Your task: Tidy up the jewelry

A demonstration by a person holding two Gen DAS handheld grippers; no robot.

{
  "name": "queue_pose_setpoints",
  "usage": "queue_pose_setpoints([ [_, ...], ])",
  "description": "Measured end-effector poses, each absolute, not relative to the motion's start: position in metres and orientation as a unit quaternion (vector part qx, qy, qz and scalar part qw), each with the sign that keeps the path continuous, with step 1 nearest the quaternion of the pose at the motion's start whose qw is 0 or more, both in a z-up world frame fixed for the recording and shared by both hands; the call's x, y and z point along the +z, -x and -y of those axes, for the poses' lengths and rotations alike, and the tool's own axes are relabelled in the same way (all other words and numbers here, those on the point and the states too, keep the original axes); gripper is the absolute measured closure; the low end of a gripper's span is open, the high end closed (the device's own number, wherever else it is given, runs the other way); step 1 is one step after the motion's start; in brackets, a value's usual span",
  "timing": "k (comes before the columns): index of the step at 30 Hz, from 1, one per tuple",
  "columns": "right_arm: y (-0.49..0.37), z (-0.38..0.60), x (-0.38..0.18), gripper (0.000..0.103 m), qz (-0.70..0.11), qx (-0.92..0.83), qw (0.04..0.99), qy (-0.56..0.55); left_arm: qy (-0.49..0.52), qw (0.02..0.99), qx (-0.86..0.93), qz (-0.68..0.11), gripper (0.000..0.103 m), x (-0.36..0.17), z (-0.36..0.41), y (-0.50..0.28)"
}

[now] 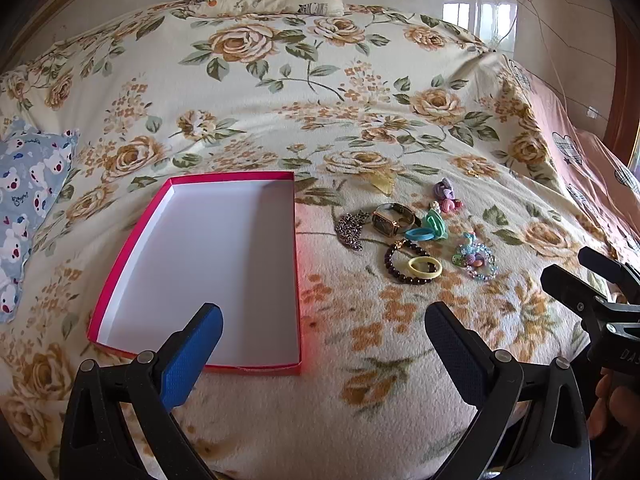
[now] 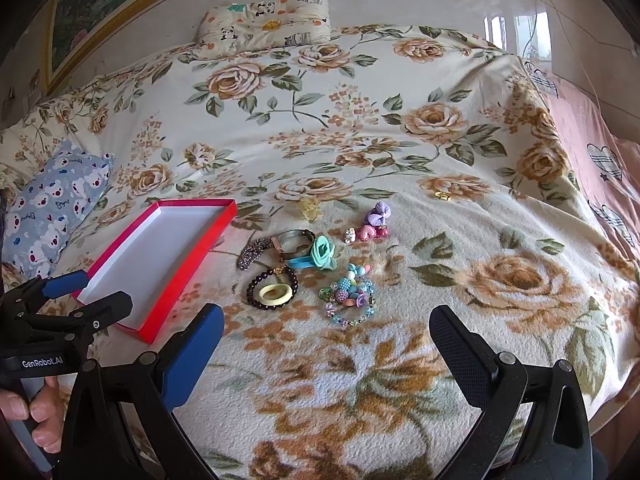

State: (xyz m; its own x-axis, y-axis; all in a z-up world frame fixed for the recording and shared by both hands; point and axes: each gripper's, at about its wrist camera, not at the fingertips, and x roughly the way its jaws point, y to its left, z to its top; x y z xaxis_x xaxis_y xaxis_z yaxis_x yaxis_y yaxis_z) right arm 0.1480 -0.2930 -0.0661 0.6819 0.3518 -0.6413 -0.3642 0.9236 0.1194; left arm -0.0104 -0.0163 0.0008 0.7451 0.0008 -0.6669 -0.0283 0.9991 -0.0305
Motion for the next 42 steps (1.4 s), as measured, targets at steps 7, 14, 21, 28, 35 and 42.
queue_pose_setpoints([
  [7, -0.148, 0.294, -0.066, 0.000, -0.348, 0.197, 0.917, 0.008, 0.016, 0.933, 0.005, -0.359, 0.001, 0.001, 0.018, 0.007],
  [14, -0.151, 0.293, -0.067, 0.000, -0.351, 0.198, 0.915, 0.008, 0.014, 0.932, 0.001, -0.361, 0.001, 0.000, 0.019, 0.001],
  [21, -0.161, 0.293, -0.074, 0.002, -0.366, 0.196, 0.910, 0.008, 0.022, 0.927, -0.012, -0.374, 0.002, -0.003, 0.018, -0.016],
  [28, -0.176, 0.296, -0.082, 0.009, -0.383, 0.194, 0.903, 0.002, 0.016, 0.920, -0.025, -0.390, 0.013, -0.011, 0.020, -0.040],
  [35, -0.196, 0.301, -0.093, 0.031, -0.409, 0.187, 0.893, -0.007, 0.006, 0.913, -0.055, -0.405, 0.022, -0.017, 0.029, -0.064],
  [42, -0.217, 0.307, -0.107, 0.056, -0.439, 0.182, 0.879, -0.020, 0.009, 0.901, -0.096, -0.423, 0.036, -0.028, 0.040, -0.090],
])
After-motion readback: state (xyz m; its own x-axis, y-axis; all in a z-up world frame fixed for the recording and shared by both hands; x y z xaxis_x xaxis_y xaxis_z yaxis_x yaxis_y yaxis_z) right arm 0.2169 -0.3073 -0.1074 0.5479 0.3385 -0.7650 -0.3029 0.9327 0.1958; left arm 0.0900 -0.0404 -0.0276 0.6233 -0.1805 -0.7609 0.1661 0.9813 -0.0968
